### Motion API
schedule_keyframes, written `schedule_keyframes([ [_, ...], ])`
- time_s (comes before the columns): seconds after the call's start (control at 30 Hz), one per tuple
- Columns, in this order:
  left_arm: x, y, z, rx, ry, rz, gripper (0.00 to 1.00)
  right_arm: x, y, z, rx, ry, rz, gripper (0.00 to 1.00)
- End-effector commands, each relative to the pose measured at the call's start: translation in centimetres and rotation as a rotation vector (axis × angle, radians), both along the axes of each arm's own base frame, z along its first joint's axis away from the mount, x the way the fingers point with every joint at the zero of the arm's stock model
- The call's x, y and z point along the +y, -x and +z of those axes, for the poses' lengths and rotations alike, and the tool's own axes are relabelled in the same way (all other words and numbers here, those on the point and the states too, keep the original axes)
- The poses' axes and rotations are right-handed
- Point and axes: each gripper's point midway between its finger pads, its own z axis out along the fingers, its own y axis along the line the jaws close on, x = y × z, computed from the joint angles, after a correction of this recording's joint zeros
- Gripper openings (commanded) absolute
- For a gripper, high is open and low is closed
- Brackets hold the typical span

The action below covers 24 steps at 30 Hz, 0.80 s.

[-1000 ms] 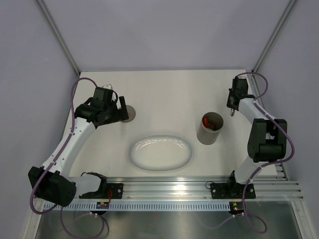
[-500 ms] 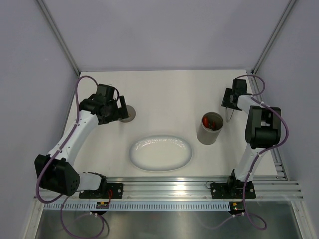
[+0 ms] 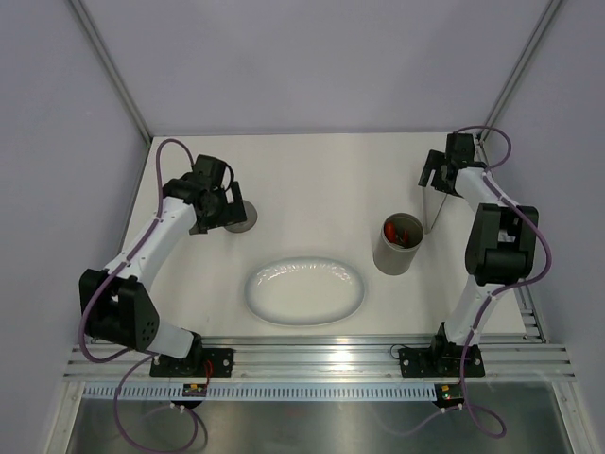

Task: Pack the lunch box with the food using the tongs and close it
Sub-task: Place the clamp at the center of the board, then pick up the box lid from the center of the board.

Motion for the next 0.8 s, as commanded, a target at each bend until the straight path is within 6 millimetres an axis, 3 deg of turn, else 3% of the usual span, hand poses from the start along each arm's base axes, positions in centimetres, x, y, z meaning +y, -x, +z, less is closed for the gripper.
schedule_keyframes([
  [0.0, 0.5, -2.4, 0.7, -0.047, -0.03, 0.045, 0.99, 0.4, 0.8, 6.8, -0.073, -0.045, -0.051, 0.93],
  [0.07, 0.4, -3.3, 0.2, -0.042, -0.038, 0.05, 0.98, 0.9, 1.7, 9.5, -0.118, -0.074, -0.063, 0.94],
  [0.27, 0.2, -6.0, -1.7, -0.017, -0.054, 0.118, 0.82, 3.1, 4.8, 14.2, -0.207, -0.175, -0.056, 0.93],
  [0.47, -0.3, -9.5, -3.2, -0.019, -0.053, 0.211, 0.75, 4.9, 7.4, 16.2, -0.244, -0.21, -0.011, 0.93],
  [0.5, -0.2, -9.9, -4.2, 0.002, -0.064, 0.221, 0.74, 5.1, 7.7, 16.0, -0.243, -0.215, -0.009, 0.93],
  [0.77, 0.0, -12.7, -6.6, 0.037, -0.066, 0.305, 0.73, 5.8, 9.4, 16.6, -0.256, -0.234, 0.016, 0.93],
])
